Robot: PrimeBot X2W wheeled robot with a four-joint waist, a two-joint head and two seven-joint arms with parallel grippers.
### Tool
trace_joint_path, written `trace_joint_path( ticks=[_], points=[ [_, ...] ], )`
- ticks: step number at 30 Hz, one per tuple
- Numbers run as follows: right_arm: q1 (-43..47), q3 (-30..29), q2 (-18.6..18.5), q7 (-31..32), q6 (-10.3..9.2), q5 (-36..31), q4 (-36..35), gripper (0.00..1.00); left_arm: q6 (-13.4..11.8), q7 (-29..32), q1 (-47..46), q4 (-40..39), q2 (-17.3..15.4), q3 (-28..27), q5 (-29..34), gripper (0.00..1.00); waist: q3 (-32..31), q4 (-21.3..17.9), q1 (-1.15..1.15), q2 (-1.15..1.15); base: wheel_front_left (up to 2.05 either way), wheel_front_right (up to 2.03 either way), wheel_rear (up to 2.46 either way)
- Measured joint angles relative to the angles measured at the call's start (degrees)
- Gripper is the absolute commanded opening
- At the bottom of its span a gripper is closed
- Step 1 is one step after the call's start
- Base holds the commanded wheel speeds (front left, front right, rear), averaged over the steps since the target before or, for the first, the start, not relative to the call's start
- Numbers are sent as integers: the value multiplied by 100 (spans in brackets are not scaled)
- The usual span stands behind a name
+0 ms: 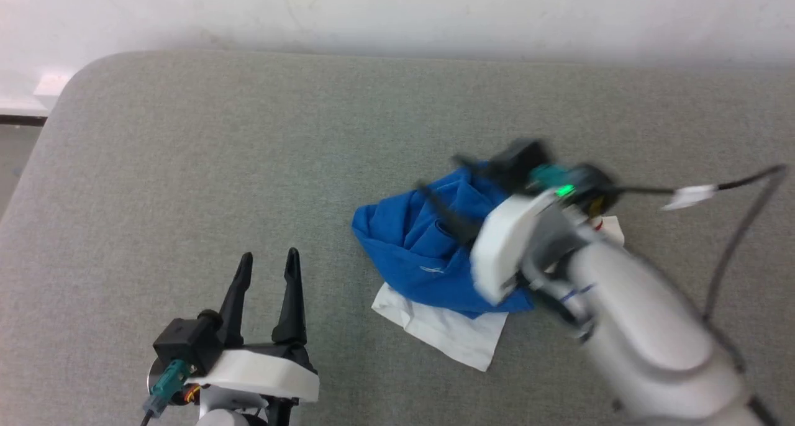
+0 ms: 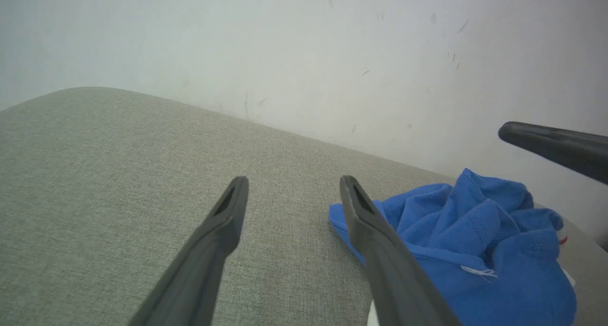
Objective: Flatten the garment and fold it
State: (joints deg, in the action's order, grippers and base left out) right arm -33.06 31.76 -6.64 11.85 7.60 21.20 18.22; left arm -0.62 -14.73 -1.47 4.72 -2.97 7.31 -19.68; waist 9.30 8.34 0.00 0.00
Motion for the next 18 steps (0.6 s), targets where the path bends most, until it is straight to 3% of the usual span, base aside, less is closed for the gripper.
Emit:
trace_joint_path(
  ticks=[7, 10, 13, 18],
  points=[
    [77, -1730, -762, 166, 0, -681, -632, 100, -12, 1, 3, -82, 1, -10, 0, 100, 101, -85, 0, 0, 0, 0, 0],
    [354, -2363, -922, 445, -1, -937, -705, 100, -12, 0, -5, -145, 1, 2, 0, 100, 218, -85, 0, 0, 0, 0, 0],
    [671, -2682, -1021, 811, -1, -1166, -624, 100, -12, 0, -35, -183, 1, 23, 2, 100, 366, -71, 0, 0, 0, 0, 0],
    [1170, -2665, -1035, 1638, -2, -1060, -415, 100, -12, 0, -207, -193, 1, 36, 10, 100, 614, -21, 1, 0, 0, 0, 0]
  ],
)
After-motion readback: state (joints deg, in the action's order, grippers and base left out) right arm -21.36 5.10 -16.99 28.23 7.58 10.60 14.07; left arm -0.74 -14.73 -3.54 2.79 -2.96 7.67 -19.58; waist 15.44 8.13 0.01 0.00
